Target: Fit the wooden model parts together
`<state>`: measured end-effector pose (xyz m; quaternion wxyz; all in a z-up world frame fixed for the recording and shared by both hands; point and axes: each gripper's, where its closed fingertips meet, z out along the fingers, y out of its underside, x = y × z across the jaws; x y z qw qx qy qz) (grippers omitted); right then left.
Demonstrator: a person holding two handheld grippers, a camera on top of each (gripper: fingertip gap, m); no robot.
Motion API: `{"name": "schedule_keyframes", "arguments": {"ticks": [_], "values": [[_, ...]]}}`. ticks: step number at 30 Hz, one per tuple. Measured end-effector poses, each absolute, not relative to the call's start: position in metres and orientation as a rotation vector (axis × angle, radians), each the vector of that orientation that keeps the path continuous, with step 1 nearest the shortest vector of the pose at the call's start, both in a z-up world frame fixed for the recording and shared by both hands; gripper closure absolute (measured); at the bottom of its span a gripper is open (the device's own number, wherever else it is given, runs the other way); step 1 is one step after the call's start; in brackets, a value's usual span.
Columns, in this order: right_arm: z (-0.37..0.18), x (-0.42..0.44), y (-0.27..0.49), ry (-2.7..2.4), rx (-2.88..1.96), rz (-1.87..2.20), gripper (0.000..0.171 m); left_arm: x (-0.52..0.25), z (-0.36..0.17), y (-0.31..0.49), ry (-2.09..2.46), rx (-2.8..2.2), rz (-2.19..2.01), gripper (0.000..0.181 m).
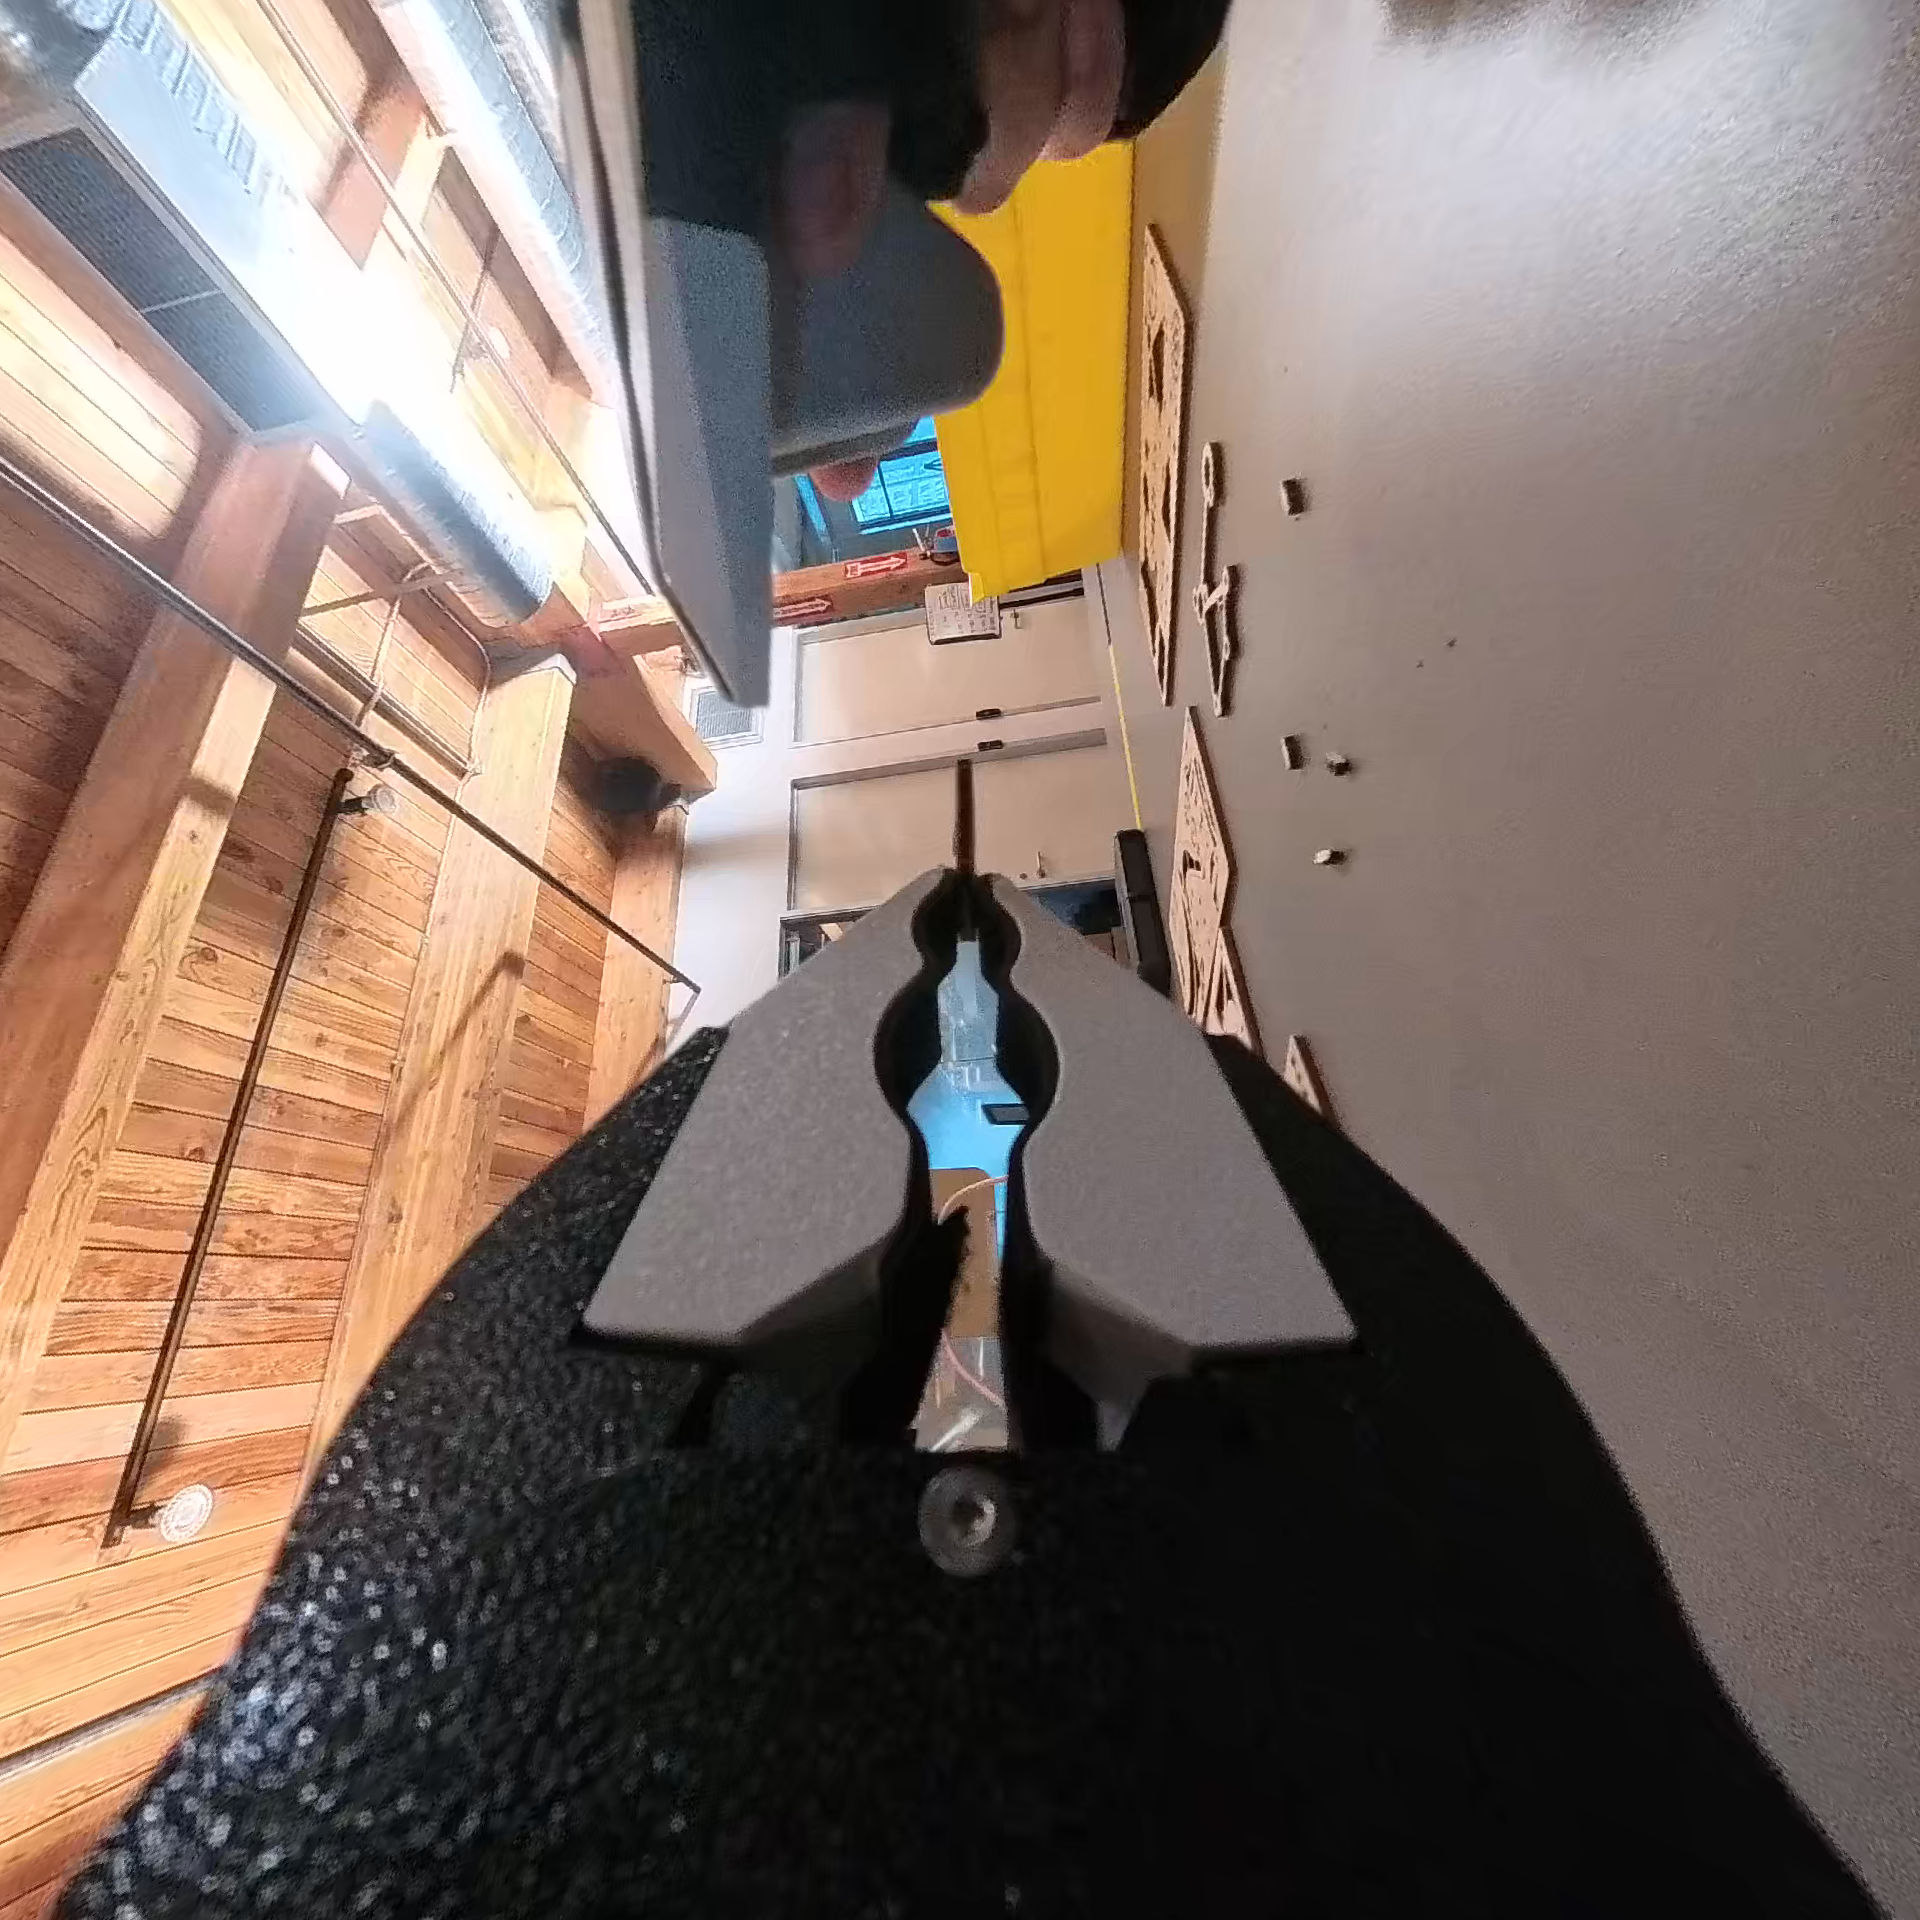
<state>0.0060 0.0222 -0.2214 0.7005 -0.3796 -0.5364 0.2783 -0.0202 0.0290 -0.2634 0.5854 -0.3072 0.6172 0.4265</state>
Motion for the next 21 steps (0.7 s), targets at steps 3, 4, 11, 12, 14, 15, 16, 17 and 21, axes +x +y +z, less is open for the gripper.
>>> {"name": "schedule_keyframes", "arguments": {"ticks": [3,4,11,12,14,15,16,17,21], "values": [[-0.231,0.000,0.015,-1.275,-0.775,0.484,0.163,-0.020,-0.267,0.030,1.446,-0.738,0.983,0.181],[-0.234,-0.002,0.014,-1.298,-0.758,0.446,0.164,-0.021,-0.267,0.031,1.447,-0.739,0.986,0.181],[-0.249,-0.009,0.008,-1.395,-0.741,0.399,0.165,-0.020,-0.271,0.031,1.471,-0.741,0.991,0.181],[-0.251,-0.009,0.007,-1.404,-0.744,0.412,0.165,-0.020,-0.272,0.031,1.479,-0.737,0.993,0.181],[-0.254,-0.007,0.005,-1.429,-0.753,0.455,0.164,-0.019,-0.274,0.029,1.487,-0.738,0.966,0.181],[-0.256,-0.006,0.004,-1.443,-0.766,0.489,0.164,-0.018,-0.277,0.028,1.497,-0.752,0.939,0.181],[-0.258,-0.005,0.003,-1.463,-0.790,0.528,0.164,-0.016,-0.281,0.027,1.514,-0.771,0.904,0.181],[-0.262,-0.004,0.003,-1.485,-0.823,0.567,0.164,-0.014,-0.286,0.025,1.526,-0.787,0.866,0.181],[-0.276,0.003,0.012,-1.607,-0.950,0.568,0.171,-0.002,-0.300,0.024,1.555,-0.773,0.792,0.181]]}}
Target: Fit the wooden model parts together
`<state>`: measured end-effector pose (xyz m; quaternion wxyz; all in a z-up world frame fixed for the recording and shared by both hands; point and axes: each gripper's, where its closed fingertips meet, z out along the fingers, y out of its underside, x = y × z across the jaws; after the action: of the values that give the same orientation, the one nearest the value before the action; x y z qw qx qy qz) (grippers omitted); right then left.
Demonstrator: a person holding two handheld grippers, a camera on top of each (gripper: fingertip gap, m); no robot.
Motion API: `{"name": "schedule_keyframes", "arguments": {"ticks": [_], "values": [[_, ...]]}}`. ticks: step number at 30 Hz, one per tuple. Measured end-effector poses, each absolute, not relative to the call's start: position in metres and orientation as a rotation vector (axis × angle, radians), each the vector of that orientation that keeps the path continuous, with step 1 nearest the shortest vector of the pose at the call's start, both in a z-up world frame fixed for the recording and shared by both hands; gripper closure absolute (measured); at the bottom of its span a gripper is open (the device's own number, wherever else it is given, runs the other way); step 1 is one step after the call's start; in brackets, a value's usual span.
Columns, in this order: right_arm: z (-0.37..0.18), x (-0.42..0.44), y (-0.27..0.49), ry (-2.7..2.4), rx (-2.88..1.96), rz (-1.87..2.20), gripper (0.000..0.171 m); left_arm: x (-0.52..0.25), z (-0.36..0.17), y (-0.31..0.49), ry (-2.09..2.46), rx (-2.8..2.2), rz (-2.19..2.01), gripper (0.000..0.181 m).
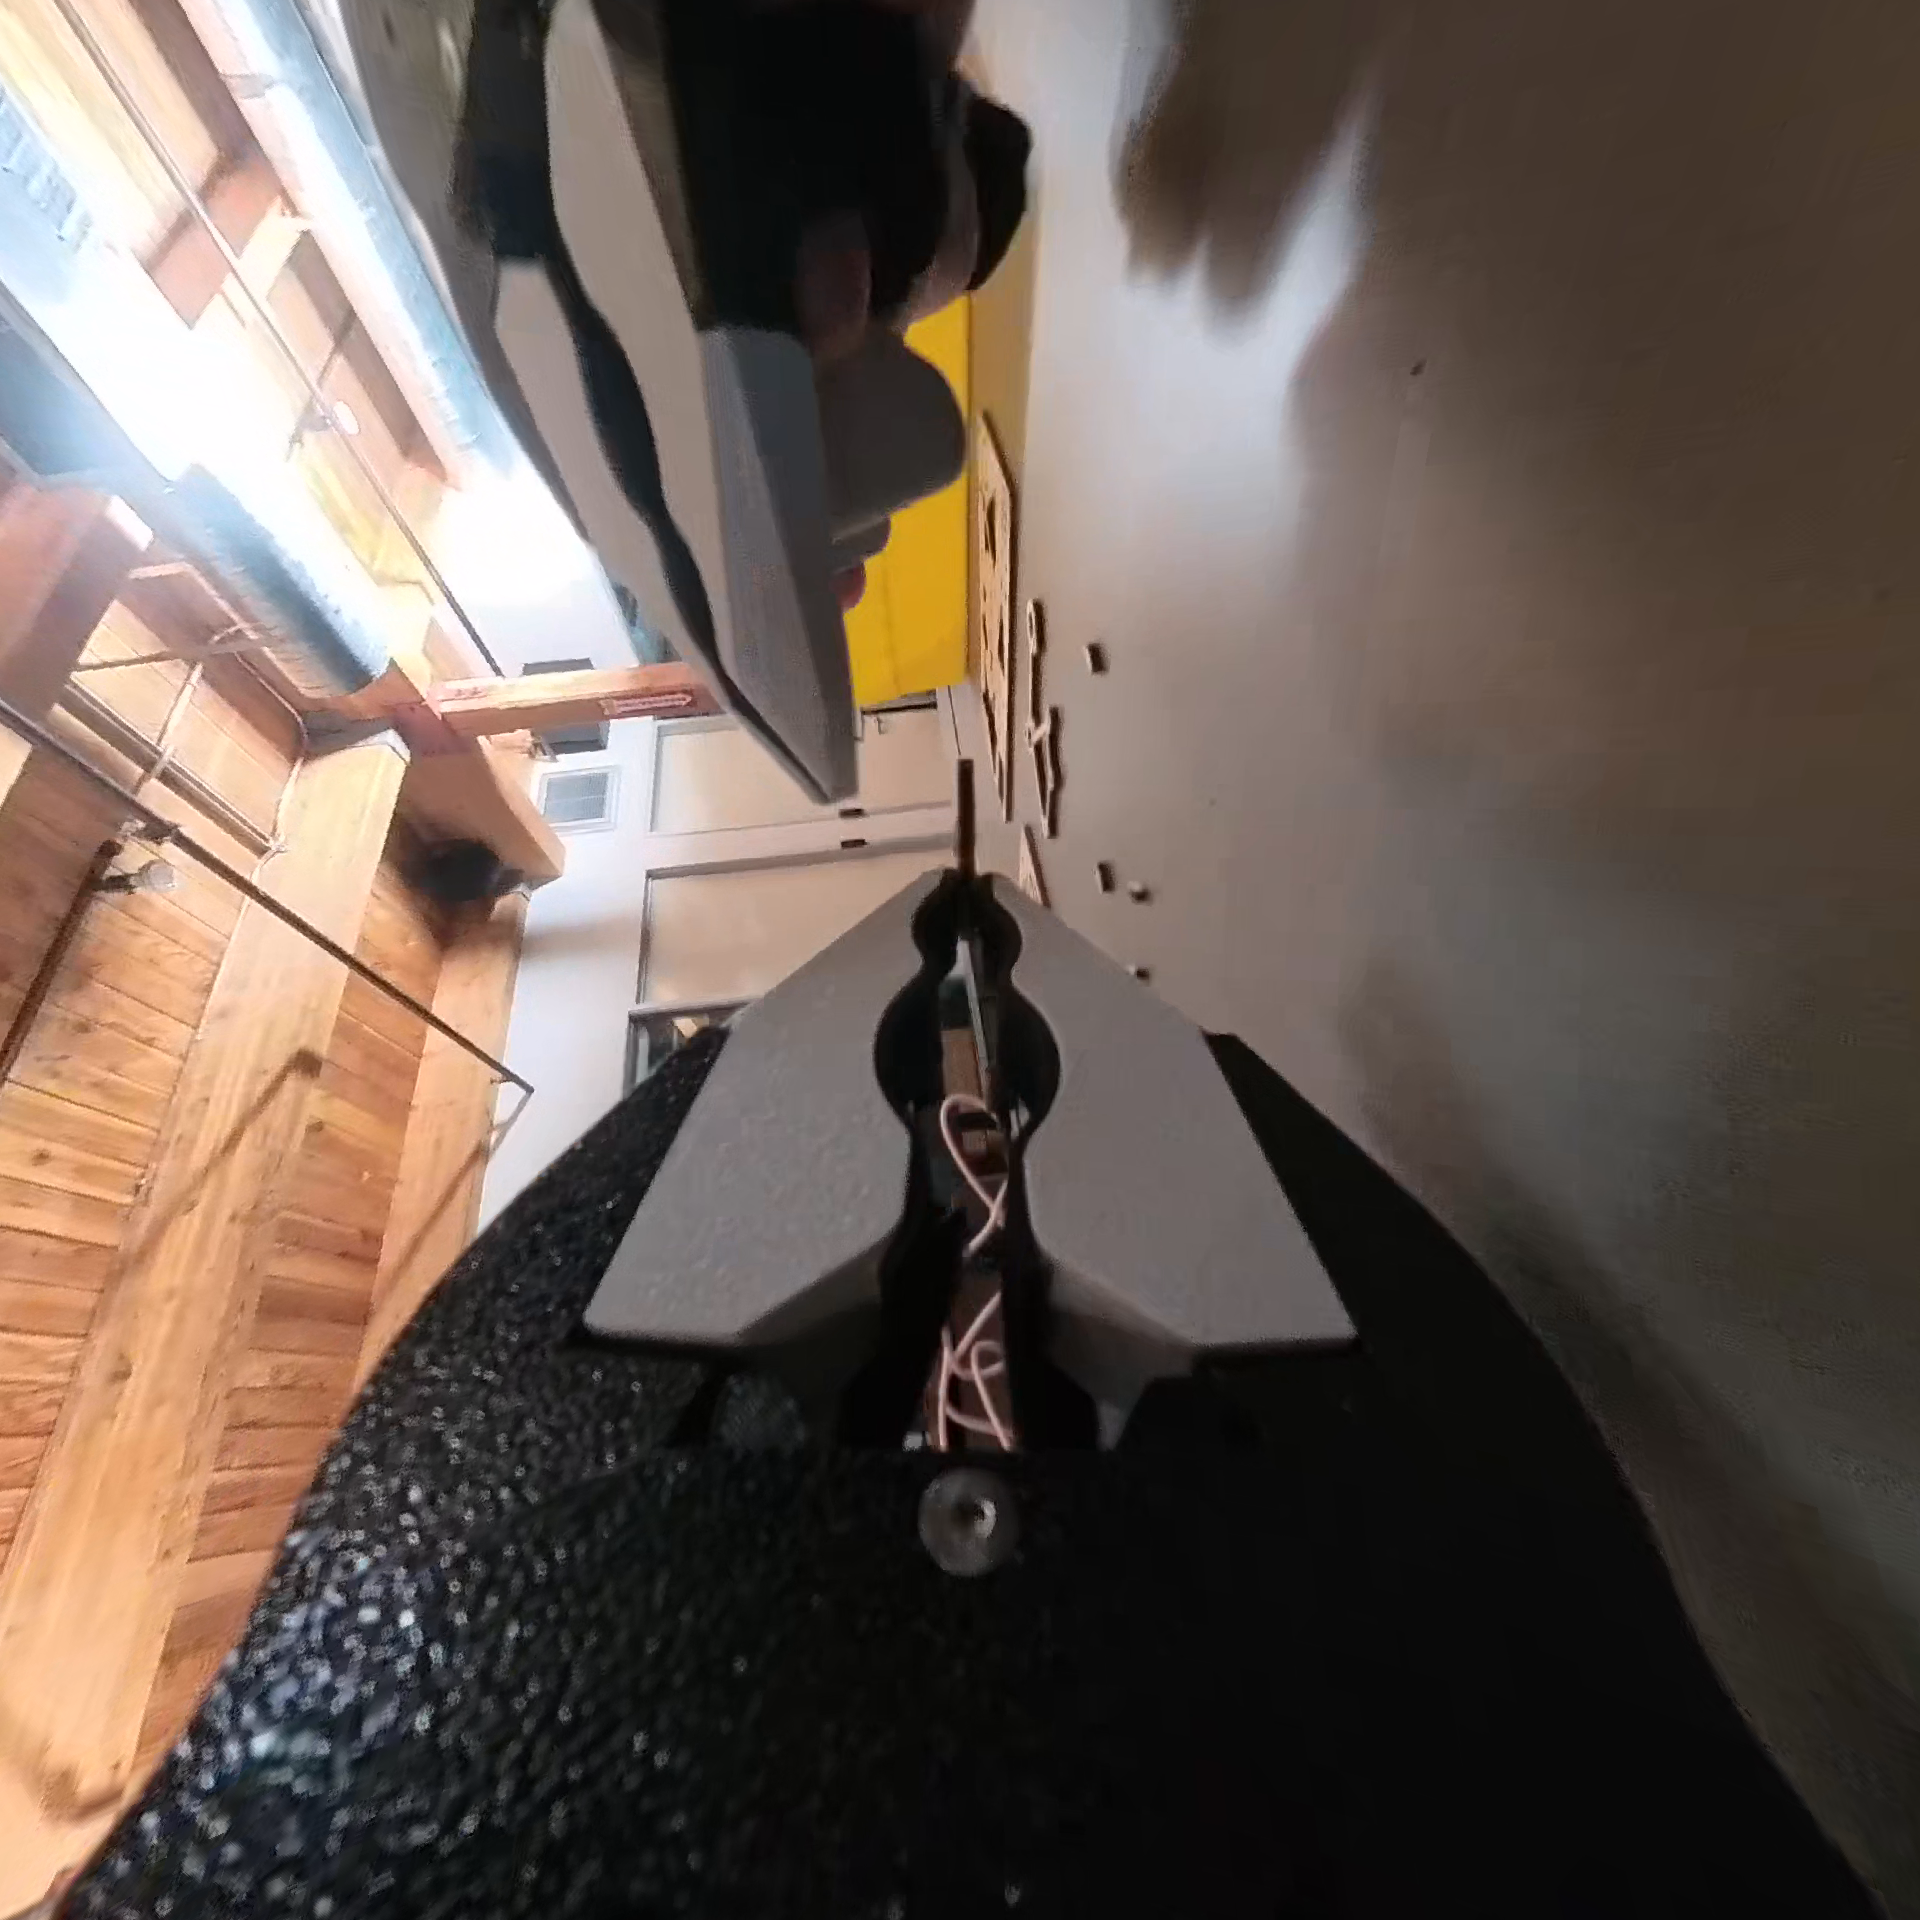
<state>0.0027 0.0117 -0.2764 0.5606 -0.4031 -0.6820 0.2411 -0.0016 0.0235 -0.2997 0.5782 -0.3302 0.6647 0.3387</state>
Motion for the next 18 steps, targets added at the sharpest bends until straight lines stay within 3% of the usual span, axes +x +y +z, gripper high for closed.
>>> {"name": "schedule_keyframes", "arguments": {"ticks": [8,10,13,18], "values": [[-0.305,0.011,0.007,-1.875,-1.108,0.708,0.171,0.010,-0.316,0.022,1.618,-0.778,0.749,0.181],[-0.307,0.015,-0.002,-1.946,-1.138,0.750,0.162,0.009,-0.317,0.022,1.624,-0.790,0.743,0.181],[-0.313,0.018,-0.004,-2.039,-1.171,0.667,0.152,0.010,-0.318,0.022,1.639,-0.788,0.743,0.181],[-0.323,0.016,-0.003,-2.115,-1.196,0.533,0.155,0.010,-0.322,0.022,1.667,-0.816,0.716,0.181]]}}
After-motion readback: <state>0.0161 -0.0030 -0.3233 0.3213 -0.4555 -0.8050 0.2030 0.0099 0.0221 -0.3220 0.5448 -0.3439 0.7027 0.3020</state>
